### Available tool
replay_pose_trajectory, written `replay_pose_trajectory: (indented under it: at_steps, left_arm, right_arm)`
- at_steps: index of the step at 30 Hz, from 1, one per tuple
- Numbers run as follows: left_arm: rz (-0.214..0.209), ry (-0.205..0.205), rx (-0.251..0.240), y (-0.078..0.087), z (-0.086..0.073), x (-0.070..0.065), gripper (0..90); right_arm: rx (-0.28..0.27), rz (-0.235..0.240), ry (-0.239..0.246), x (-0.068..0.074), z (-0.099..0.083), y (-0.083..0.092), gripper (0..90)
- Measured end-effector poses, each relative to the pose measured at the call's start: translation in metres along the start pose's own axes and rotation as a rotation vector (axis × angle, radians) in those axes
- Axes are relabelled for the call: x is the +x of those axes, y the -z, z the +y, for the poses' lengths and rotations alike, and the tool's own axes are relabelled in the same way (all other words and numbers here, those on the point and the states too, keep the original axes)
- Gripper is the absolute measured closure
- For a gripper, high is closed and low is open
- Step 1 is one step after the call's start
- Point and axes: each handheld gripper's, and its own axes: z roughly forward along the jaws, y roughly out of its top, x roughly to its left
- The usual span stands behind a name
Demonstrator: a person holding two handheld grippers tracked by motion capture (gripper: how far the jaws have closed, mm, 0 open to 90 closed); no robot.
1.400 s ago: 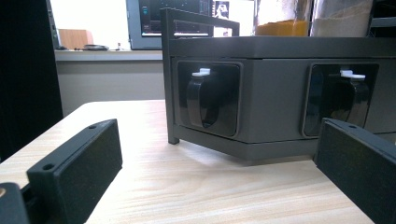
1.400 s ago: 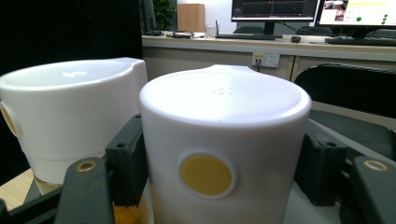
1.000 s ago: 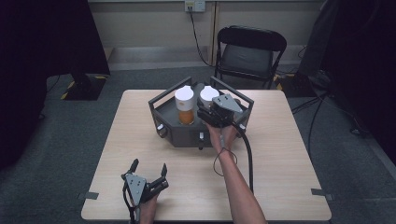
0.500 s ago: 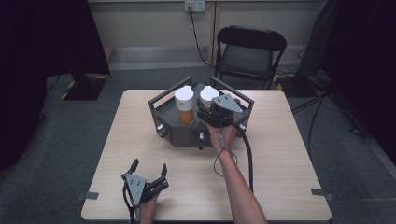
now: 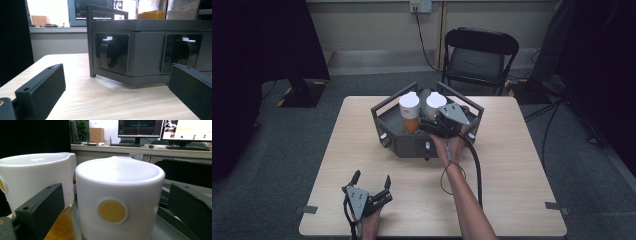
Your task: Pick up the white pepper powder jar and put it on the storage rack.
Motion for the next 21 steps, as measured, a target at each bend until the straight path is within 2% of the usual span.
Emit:
replay_pose_trajectory:
  at_steps: [2, 11, 21]
  left_arm:
    - [0.0, 0.0, 0.0, 0.0, 0.0, 0.0, 0.6]
    - [-0.004, 0.0, 0.0, 0.0, 0.0, 0.001, 0.7]
    - [-0.004, 0.0, 0.0, 0.0, 0.0, 0.001, 1.0]
  right_arm:
    - [-0.002, 0.008, -0.012, -0.001, 0.0, 0.002, 0.0]
    - [-0.033, 0.013, -0.012, -0.001, -0.004, 0.011, 0.0]
    - [-0.028, 0.016, -0.031, -0.003, -0.008, 0.019, 0.0]
